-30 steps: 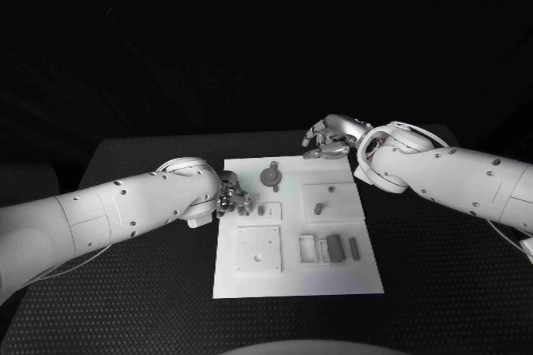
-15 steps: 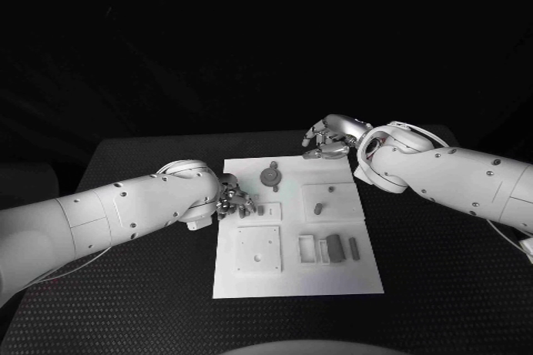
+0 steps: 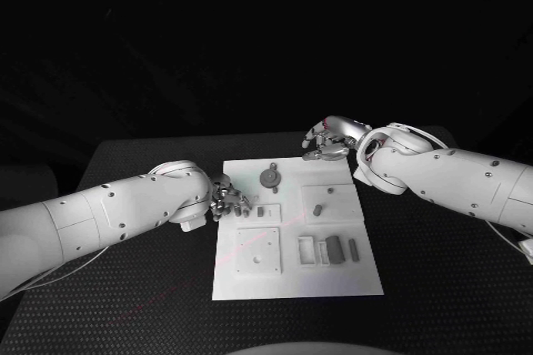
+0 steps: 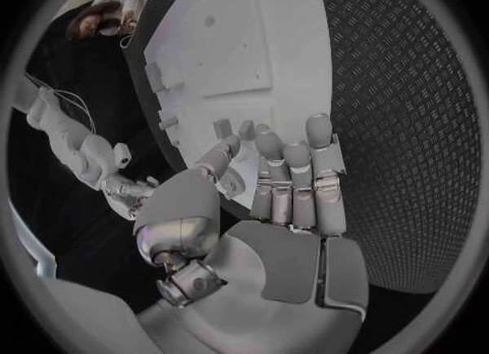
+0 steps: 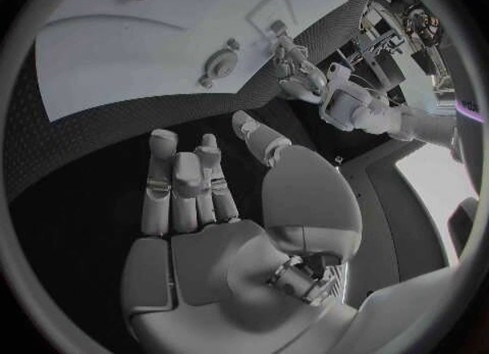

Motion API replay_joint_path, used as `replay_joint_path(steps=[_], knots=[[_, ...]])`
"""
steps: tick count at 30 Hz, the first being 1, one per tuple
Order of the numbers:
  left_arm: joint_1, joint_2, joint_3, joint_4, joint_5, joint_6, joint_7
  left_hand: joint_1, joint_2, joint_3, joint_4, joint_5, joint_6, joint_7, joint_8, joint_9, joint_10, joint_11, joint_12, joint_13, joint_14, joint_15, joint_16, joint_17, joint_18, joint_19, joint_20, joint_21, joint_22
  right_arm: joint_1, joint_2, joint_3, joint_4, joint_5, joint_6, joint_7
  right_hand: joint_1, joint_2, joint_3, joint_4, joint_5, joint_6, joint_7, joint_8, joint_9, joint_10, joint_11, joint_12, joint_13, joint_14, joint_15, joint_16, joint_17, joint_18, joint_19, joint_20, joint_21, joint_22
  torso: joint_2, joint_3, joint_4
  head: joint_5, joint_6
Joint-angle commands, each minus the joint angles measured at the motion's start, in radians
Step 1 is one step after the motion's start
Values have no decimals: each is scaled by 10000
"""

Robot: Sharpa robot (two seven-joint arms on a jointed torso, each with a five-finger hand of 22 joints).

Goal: Assemble the parts on the task board

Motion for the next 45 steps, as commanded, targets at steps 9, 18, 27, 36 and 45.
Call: replay_joint_path(steps=[9,18,27,36,45], knots=[[15,-240,331,36,1484,-1003,1066,-87,-649,124,177,-1365,-1793,851,-570,-343,-1461,808,-828,-635,-1318,693,-898,-632,-163,-1200,602,-1038,-348,-15,-19,4,-36,22,71,109,-84,-17,-7,81,52,-185,169,-86,-32,-35,49,27,-19,-18,72,-39,16,132,24,-11,-61,187,0,11,2,-66,78],[15,-275,406,-52,1279,-2787,3149,1646,-70,743,-756,-1115,-1920,1137,-358,-640,-2614,1359,-2867,-2131,-2362,1779,-2579,-1815,7,-2327,1703,-2401,-1176,-17,-25,3,-105,60,43,136,-76,-12,-2,82,54,-228,181,-107,-43,-41,61,29,-23,-21,83,-41,17,132,23,-11,-64,187,-5,11,2,-85,171],[11,-6,398,-139,-1956,-3871,4972,4117,-203,1017,-801,-1217,-1305,865,-887,-1564,-1652,1577,-5272,-3716,-1678,1696,-2736,-1983,158,-1650,1650,-2652,-1433,-17,31,3,-277,99,-32,190,-62,1,5,77,55,-235,184,-109,-45,-43,64,31,-24,-22,87,-40,19,132,24,-12,-65,187,2,14,4,-49,261],[-5,445,366,-399,-4579,-4161,5458,4633,-685,827,-790,-1473,-915,700,-1172,-1803,-1121,1570,-6301,-4092,-1253,1522,-2746,-1977,168,-1235,1507,-2697,-1476,-17,90,3,-330,113,-76,220,-54,9,8,73,56,-237,186,-110,-45,-44,66,32,-24,-22,88,-40,19,132,24,-13,-65,187,10,14,-8,-9,283],[-231,1018,210,-858,-5630,-3764,5486,4963,-645,821,-790,-1485,-497,671,-1392,-1963,-770,1585,-7209,-4271,-866,1366,-2695,-1891,151,-801,1338,-2676,-1402,-17,182,4,-441,116,-103,238,-47,15,9,68,55,-240,188,-110,-46,-45,68,34,-25,-21,91,-39,20,132,25,-13,-65,188,12,13,-20,7,294]])
